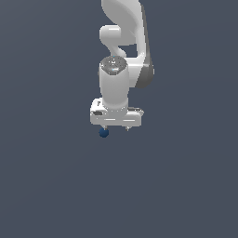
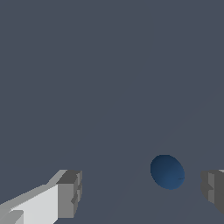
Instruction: Pick up the object and move it to a goal position.
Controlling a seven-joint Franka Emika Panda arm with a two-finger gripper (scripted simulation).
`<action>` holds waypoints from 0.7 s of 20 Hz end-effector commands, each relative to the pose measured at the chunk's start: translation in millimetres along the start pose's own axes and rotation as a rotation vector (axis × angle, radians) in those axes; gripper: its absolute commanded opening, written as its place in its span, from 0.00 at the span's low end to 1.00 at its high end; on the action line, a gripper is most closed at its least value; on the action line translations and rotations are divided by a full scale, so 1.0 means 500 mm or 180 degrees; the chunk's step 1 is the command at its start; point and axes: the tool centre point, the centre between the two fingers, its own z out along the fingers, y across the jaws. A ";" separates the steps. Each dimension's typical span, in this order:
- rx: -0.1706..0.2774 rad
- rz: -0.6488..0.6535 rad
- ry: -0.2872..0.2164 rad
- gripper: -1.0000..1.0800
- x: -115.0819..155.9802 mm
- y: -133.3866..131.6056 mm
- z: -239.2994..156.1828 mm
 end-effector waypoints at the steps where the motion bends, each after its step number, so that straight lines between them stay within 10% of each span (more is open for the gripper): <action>1: 0.0000 0.0000 0.0000 0.96 0.000 0.000 0.000; 14: -0.0027 0.0016 0.0060 0.96 0.011 0.016 -0.031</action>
